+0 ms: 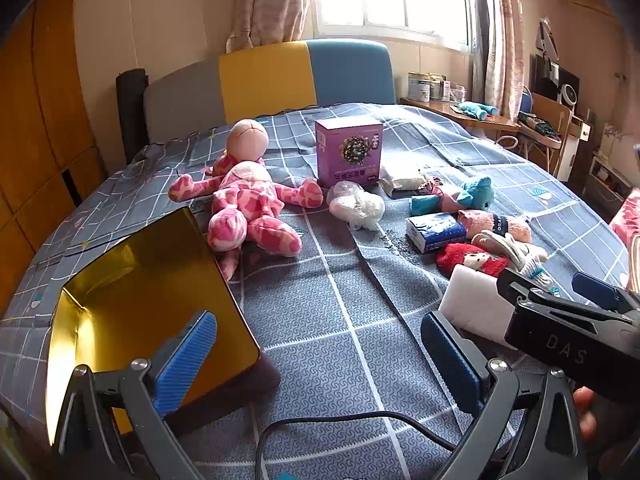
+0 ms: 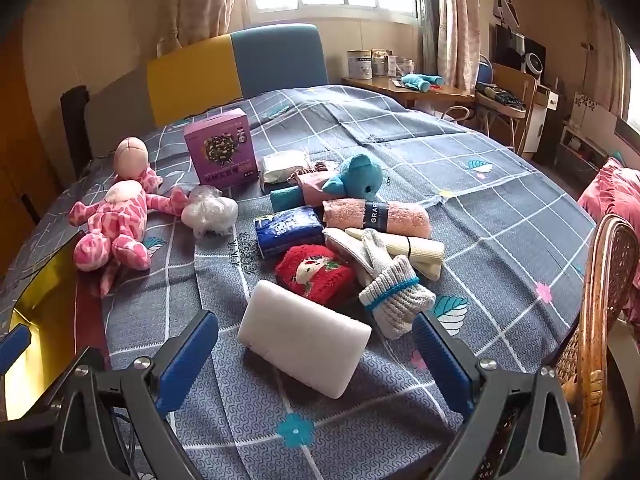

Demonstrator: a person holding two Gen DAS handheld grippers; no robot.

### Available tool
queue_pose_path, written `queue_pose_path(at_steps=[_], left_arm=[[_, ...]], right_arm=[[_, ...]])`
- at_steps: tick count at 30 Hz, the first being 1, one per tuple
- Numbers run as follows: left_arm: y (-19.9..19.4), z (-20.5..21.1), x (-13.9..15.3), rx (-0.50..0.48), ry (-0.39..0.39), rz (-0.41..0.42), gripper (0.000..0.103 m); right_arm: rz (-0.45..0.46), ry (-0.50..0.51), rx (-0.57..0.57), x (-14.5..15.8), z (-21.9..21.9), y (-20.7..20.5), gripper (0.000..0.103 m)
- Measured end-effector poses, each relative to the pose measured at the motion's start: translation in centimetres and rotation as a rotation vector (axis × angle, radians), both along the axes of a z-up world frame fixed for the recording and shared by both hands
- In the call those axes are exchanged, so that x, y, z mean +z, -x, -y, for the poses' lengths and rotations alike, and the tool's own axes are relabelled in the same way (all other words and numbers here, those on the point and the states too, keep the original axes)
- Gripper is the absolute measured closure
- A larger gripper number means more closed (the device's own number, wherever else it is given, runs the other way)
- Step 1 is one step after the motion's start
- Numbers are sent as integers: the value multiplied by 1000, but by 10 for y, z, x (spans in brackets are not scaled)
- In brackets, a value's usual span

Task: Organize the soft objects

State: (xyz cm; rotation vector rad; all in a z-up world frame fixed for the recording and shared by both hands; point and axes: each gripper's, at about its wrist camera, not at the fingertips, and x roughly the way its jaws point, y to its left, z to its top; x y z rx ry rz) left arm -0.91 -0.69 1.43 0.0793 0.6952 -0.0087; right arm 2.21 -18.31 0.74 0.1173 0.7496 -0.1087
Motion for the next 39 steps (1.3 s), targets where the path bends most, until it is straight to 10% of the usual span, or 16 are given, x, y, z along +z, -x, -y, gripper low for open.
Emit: queue_pose_path(at_steps=[39], left_arm=[[1, -2, -1, 0, 5, -20, 0]], right_arm=[[10, 5, 2, 4, 6, -2, 4]])
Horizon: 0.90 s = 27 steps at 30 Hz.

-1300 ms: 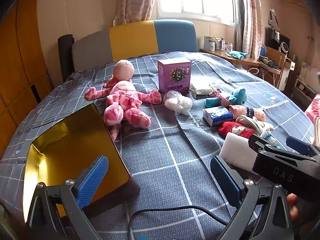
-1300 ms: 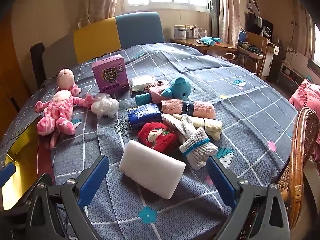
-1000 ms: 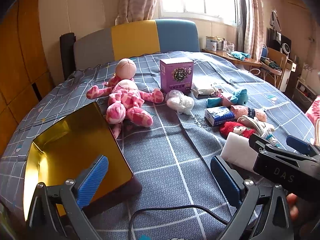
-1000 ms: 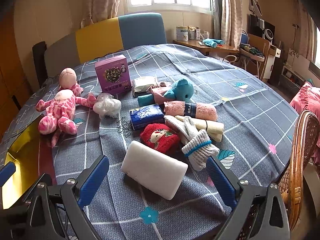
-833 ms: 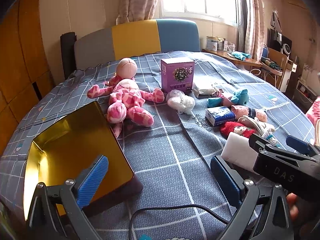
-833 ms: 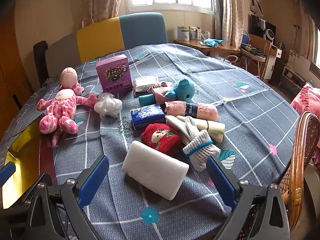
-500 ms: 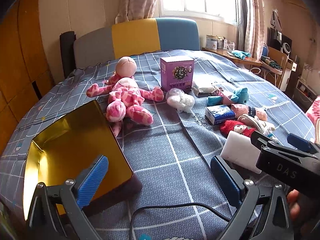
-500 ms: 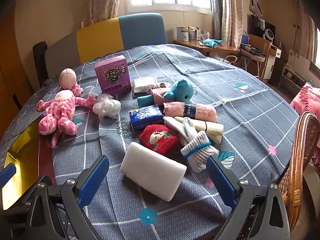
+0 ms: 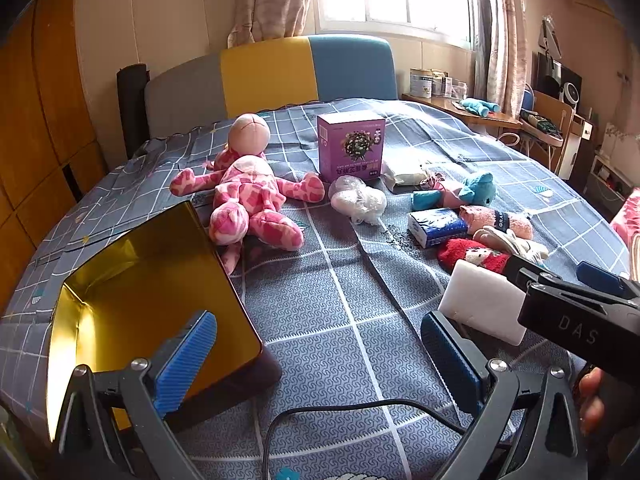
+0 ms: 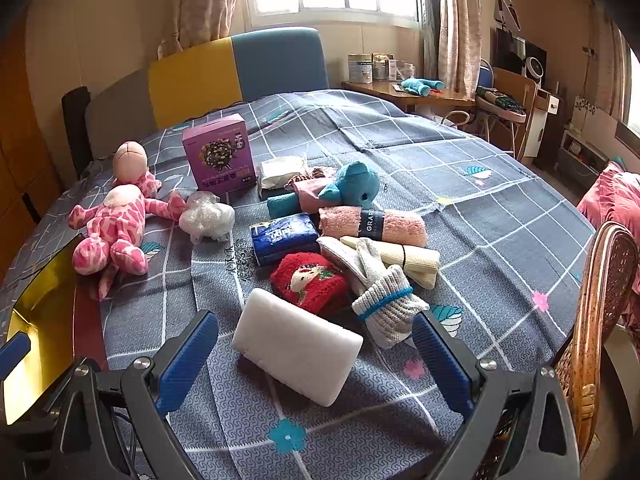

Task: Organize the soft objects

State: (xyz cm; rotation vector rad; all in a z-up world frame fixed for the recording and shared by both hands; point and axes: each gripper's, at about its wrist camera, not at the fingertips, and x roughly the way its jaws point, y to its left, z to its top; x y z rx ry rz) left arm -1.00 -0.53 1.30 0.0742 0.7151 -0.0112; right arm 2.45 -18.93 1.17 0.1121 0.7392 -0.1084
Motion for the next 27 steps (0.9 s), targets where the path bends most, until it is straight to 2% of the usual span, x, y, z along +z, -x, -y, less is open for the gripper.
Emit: queue_pose_path(at_steps=[11, 13, 17, 25, 27], left_arm=[[-3, 9, 0, -36, -8, -17, 0], [-5, 8, 2, -73, 42, -33, 0], [-20, 6, 7, -129, 211, -98, 0], [-50, 43, 3, -237, 245, -213, 1], [-61, 52, -4, -266, 270, -267, 6]], right_arm=[[15, -2, -30, 6, 19, -1, 4], [17, -10, -46, 10, 31, -2, 4], [19, -13, -84, 18, 60, 0, 4], [-17, -9, -127, 20, 113, 8, 4], [-20, -13, -128, 21, 121, 10, 4]])
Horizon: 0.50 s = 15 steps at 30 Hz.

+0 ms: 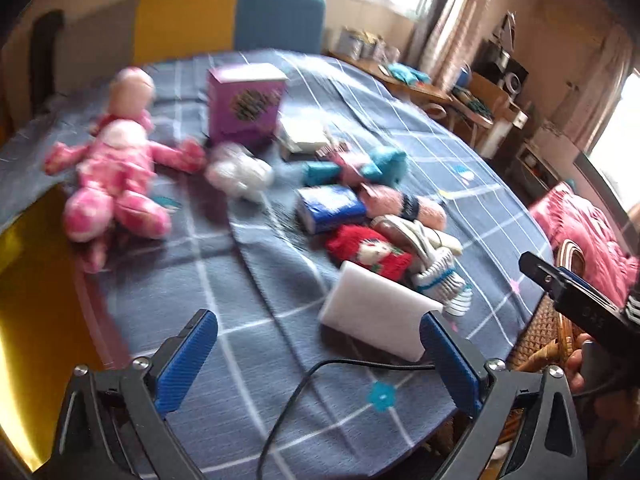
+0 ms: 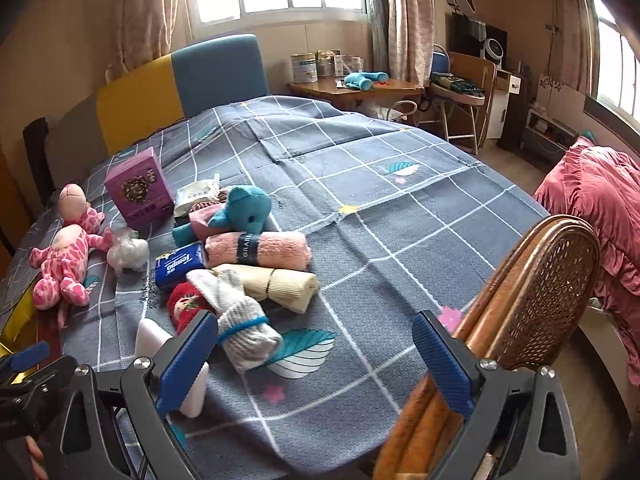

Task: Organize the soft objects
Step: 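Reach the left gripper to the white sponge block and close on it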

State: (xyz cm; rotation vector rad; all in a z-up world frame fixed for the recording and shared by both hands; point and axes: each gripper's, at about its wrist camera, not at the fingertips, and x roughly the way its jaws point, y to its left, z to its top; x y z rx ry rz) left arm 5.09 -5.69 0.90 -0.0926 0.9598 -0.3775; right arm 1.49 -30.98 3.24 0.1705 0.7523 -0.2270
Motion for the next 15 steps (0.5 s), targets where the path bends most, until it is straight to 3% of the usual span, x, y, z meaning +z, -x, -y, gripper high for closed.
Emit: queue_pose_path(at_steps=[8, 12, 15], left_arm=[[-29, 5, -25, -19, 216, -255, 9], [-40, 13, -36, -1, 270, -331, 9], [-44, 18, -47, 20, 286, -381, 10]], right_arm=[[-19, 60, 231, 13, 9, 10, 4], [-40, 129, 336, 29, 25, 26, 4], [-11, 136, 306, 52, 51, 40, 5]])
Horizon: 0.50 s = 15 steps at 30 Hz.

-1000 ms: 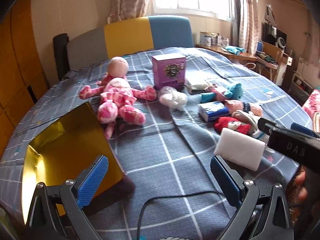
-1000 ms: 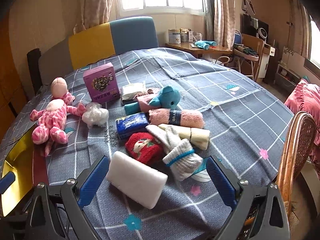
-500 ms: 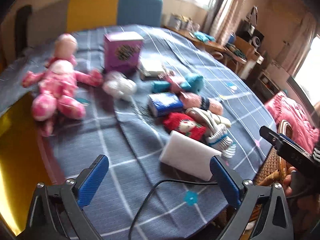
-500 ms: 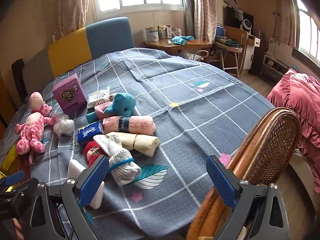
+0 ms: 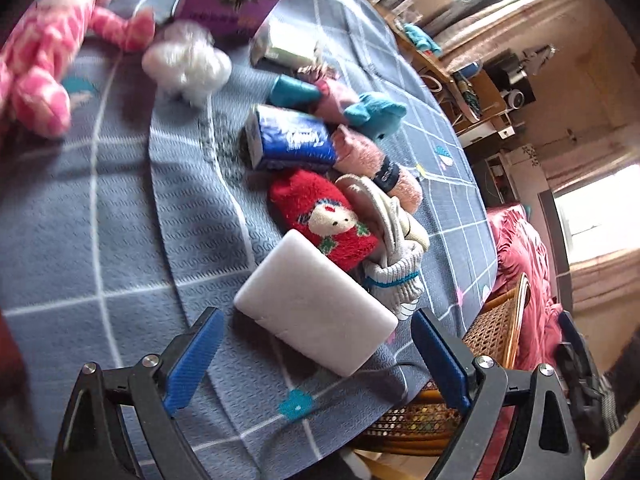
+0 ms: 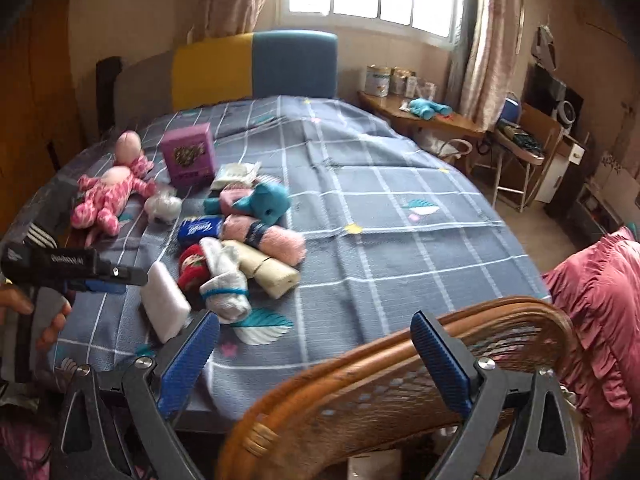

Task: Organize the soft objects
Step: 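Reach the left gripper to the white sponge block and close on it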

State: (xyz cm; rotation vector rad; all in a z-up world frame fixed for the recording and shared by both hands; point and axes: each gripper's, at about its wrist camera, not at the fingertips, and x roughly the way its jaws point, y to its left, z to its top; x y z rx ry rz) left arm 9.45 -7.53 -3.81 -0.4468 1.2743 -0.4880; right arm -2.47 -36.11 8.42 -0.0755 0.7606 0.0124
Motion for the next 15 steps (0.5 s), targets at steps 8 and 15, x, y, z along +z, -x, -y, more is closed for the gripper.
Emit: queue_pose_path(at_steps=[8, 15], left_arm=[[0, 19, -16, 61, -2, -78, 15], [-8, 26, -22, 179, -40, -129, 14]], right_arm=[[55, -76, -113, 13, 36, 7, 5], [7, -99, -29, -11, 11, -3, 5]])
